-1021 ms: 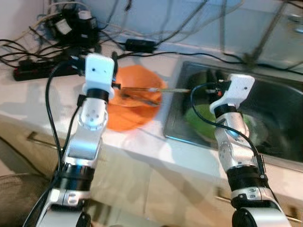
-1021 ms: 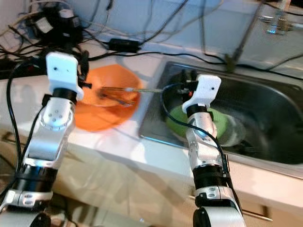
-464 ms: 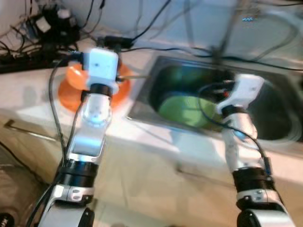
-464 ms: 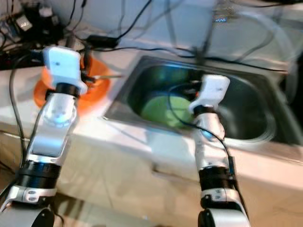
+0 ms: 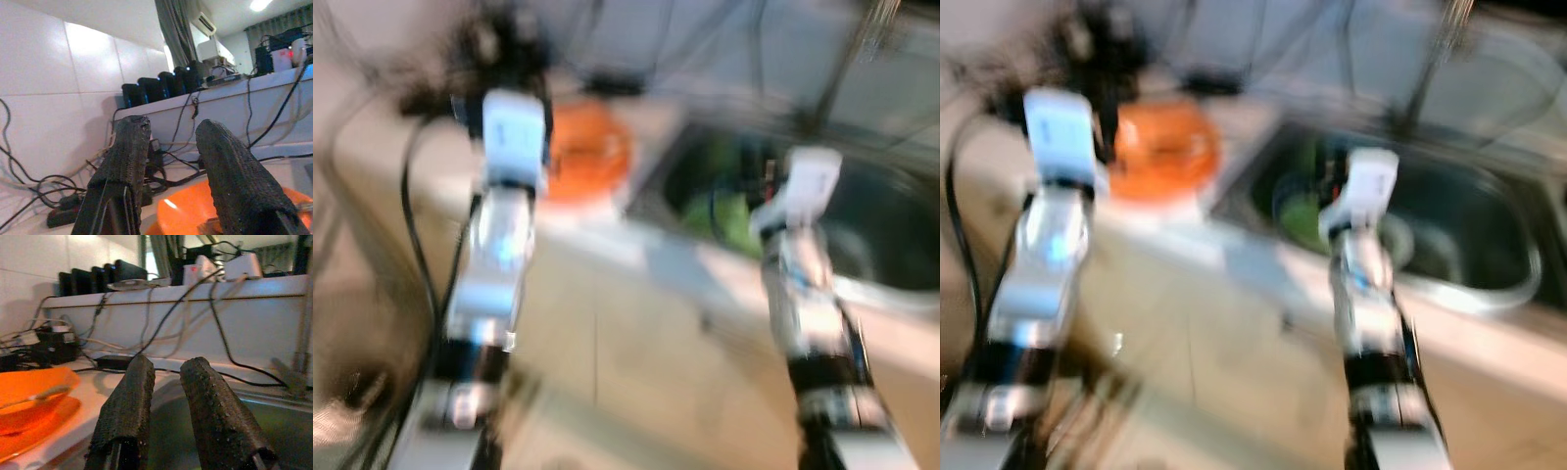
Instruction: Kitchen organization
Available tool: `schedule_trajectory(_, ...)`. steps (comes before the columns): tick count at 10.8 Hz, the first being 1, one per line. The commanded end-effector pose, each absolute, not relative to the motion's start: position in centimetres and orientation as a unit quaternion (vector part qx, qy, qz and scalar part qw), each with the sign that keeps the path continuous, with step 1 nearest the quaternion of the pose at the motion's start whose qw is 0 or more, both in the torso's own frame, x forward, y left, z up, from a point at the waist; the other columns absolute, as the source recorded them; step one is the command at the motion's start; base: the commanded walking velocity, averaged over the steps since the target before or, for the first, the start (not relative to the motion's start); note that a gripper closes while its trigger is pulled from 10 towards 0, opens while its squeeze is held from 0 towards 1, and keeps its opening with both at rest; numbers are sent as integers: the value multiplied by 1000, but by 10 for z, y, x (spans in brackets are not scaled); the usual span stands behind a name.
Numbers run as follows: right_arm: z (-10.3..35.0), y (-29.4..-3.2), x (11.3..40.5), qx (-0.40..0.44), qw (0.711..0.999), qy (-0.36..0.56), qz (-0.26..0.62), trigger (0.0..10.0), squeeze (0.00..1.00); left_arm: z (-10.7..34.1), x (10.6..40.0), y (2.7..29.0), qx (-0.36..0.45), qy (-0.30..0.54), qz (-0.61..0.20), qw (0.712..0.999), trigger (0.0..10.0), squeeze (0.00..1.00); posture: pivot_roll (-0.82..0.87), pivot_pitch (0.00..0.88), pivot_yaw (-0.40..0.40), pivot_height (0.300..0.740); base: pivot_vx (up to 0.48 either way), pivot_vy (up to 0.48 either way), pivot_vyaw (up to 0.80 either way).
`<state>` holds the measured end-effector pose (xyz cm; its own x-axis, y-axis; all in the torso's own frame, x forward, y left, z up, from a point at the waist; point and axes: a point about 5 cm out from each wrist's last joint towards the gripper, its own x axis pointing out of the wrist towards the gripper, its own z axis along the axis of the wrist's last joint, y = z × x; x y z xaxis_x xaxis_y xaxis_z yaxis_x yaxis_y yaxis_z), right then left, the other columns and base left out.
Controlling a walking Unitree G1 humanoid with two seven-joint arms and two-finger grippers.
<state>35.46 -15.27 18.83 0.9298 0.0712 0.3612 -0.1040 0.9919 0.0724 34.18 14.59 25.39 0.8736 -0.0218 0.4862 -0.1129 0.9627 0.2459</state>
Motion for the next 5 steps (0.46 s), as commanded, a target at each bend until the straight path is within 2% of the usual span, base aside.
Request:
schedule_trajectory(1,189,-156,354,42,982,-182,40,10000,0,254,342,141,136,-248,8,959,10000,0,224,30,-24,740,0,0,0)
schedule_trajectory(4,186,-153,354,48,982,-176,43,10000,0,236,342,130,113,-211,-45,970,10000,0,225,13,-18,740,0,0,0)
schedule_trajectory(5,177,-152,354,52,985,-162,42,10000,0,220,336,121,138,-197,-72,968,10000,0,225,14,-17,740,0,0,0)
